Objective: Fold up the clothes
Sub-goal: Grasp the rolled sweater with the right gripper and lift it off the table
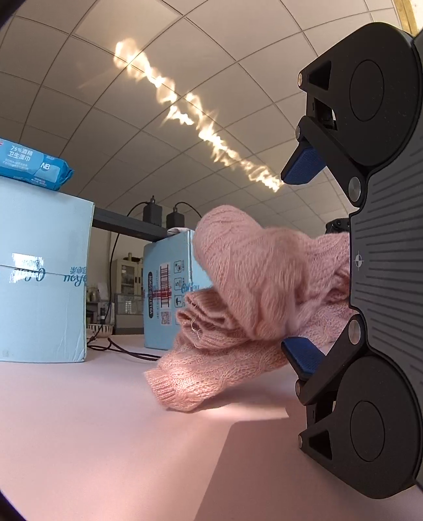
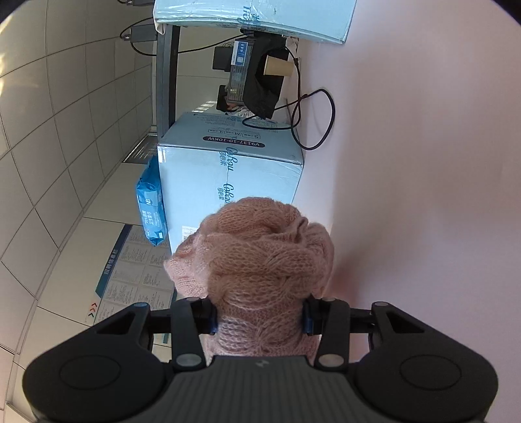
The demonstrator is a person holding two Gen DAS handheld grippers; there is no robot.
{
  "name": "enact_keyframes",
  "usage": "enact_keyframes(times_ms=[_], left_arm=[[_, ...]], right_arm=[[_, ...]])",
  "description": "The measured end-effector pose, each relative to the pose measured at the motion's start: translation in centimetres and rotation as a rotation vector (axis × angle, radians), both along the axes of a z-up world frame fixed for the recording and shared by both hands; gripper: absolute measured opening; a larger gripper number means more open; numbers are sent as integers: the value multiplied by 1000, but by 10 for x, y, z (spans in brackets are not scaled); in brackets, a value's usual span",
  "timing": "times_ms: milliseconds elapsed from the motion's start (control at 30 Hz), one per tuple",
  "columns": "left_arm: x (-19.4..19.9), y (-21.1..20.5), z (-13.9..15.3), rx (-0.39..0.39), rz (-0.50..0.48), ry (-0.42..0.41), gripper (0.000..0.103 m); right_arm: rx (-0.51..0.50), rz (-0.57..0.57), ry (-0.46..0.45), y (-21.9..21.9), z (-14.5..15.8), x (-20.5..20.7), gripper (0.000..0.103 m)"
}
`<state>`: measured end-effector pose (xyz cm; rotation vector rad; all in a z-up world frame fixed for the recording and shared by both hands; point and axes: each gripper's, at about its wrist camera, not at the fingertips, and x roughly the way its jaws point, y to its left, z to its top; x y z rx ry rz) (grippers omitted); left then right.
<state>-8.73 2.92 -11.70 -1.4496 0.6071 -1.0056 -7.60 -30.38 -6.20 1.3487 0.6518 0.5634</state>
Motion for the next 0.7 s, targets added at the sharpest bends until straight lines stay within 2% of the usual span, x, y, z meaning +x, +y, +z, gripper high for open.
enact_keyframes(times_ms=[133, 267, 367, 567, 700], left_arm=[[6, -18, 9, 54, -91, -13, 102], [-1, -24, 22, 130, -66, -82, 102], [-8, -23, 30, 156, -48, -123, 102], [-24, -6, 47, 128, -3, -162, 102], [-48, 19, 54, 39, 93, -201, 102]], right_arm=[[-32, -30, -43, -13, 15, -16, 46], [-17, -64, -65, -25, 28, -29, 46], [-31, -83, -73, -30, 37, -36, 46], [-31, -48, -112, -14, 50, -38, 46], [-37, 0, -136, 7, 60, -35, 47]])
